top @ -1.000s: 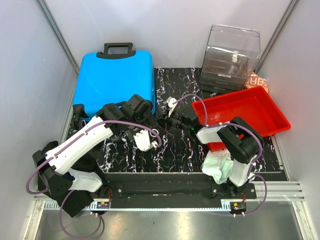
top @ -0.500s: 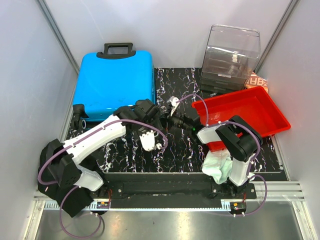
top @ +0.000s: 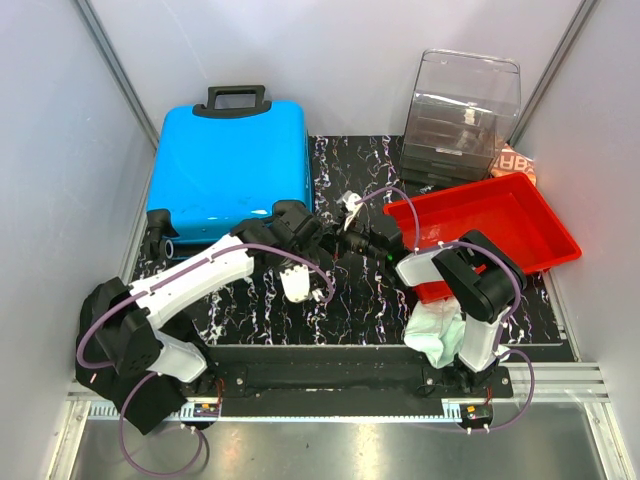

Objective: Open, take out, and arrange the luggage

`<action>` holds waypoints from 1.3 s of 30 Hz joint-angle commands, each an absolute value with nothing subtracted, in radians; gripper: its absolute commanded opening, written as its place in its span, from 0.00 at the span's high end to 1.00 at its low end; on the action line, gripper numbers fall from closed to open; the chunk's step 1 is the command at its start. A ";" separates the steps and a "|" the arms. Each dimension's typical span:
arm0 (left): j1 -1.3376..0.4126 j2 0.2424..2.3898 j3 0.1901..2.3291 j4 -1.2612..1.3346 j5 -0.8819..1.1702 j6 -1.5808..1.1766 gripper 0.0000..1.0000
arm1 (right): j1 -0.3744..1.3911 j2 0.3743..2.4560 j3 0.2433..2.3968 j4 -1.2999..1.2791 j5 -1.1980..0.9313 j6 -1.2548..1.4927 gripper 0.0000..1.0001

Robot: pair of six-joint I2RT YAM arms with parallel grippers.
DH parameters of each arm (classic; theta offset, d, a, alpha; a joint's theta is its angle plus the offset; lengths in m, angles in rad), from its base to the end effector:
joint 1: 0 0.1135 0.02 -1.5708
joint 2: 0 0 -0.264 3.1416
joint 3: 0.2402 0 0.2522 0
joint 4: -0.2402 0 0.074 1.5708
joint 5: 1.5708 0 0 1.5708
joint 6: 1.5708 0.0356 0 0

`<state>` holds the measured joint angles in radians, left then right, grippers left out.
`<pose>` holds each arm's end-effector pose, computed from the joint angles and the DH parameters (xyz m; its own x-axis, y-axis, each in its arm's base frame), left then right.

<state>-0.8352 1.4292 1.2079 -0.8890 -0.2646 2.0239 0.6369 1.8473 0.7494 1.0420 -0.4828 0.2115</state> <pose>0.1968 -0.2036 0.2826 0.8365 0.3690 0.4052 0.2613 -0.9184 0.2970 0.2815 0.2288 0.1708 -0.2327 0.0591 -0.9707 -0.8699 0.4336 0.2350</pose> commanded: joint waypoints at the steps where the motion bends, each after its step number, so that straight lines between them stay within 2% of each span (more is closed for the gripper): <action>1: -0.827 1.405 1.207 -0.934 -0.288 2.436 1.00 | 0.589 1.804 0.739 1.034 -0.377 0.167 1.00; 7: -0.827 1.370 1.341 -1.130 -0.200 2.402 1.00 | 0.557 1.773 0.730 1.000 -0.327 0.141 1.00; 12: -0.827 1.339 1.341 -1.135 -0.210 2.396 1.00 | 0.534 1.761 0.768 0.963 -0.296 0.109 1.00; 16: -0.830 1.324 1.327 -1.135 -0.196 2.398 1.00 | 0.520 1.827 0.853 0.942 -0.291 0.086 1.00; 21: -0.833 1.307 1.316 -1.134 -0.190 2.387 1.00 | 0.456 1.884 0.960 0.969 -0.278 0.152 1.00; 30: -0.838 1.299 1.319 -1.117 -0.187 2.365 1.00 | 0.457 2.078 1.187 1.046 -0.298 0.271 1.00; 38: -0.839 1.275 1.272 -1.071 -0.190 2.295 1.00 | 0.456 2.073 1.180 1.066 -0.271 0.262 1.00; 39: -0.839 1.269 1.250 -0.993 -0.202 2.278 1.00 | 0.456 2.047 1.146 1.075 -0.268 0.252 0.96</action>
<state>-0.8333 1.3621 1.2808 -1.0195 -0.1722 2.0445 0.5056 2.1017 1.1408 0.9222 -0.4385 0.2890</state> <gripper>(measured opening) 0.516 0.009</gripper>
